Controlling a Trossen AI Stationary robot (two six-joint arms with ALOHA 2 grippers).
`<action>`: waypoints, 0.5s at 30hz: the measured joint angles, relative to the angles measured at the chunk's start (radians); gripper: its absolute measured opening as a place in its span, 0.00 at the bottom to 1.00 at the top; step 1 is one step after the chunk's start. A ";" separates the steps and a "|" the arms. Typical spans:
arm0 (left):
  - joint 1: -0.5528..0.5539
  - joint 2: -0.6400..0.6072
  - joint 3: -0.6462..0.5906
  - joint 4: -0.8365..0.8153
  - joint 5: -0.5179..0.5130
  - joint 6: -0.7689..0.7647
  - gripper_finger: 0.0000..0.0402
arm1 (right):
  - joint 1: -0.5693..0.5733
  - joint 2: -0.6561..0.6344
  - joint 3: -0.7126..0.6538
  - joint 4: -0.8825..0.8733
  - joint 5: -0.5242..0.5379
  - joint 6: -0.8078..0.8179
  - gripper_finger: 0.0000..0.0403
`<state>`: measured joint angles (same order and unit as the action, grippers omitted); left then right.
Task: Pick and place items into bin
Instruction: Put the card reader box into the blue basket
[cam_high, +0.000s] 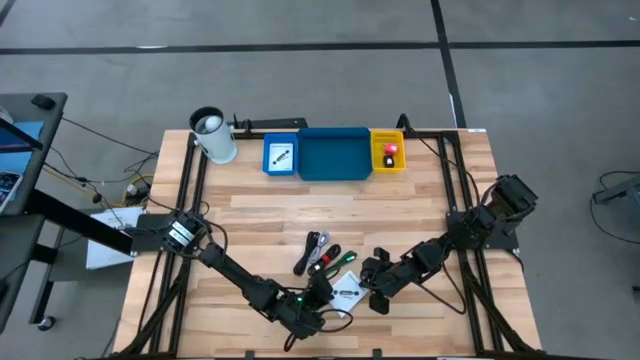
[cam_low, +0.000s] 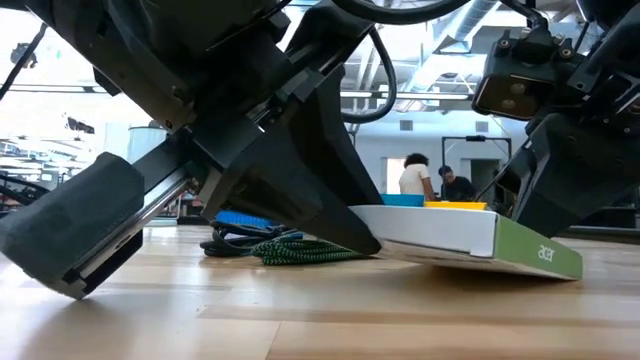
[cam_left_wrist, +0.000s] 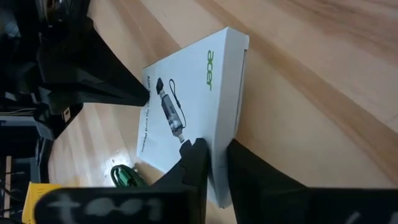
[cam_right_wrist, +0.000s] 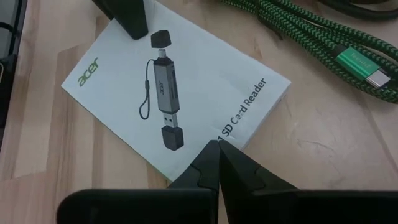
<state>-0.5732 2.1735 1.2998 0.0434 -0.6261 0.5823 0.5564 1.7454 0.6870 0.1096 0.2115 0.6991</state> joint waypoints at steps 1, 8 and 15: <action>0.000 0.000 0.003 -0.003 -0.001 0.000 0.06 | 0.000 -0.001 0.004 -0.004 -0.001 0.000 0.00; 0.002 0.001 0.012 -0.010 0.001 -0.001 0.06 | -0.005 -0.055 0.013 -0.037 0.002 -0.050 0.00; 0.005 0.001 0.013 -0.007 -0.003 -0.001 0.06 | -0.018 -0.174 0.014 -0.100 0.052 -0.075 0.00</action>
<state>-0.5686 2.1746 1.3128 0.0360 -0.6296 0.5816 0.5388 1.5713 0.7013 0.0094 0.2631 0.6243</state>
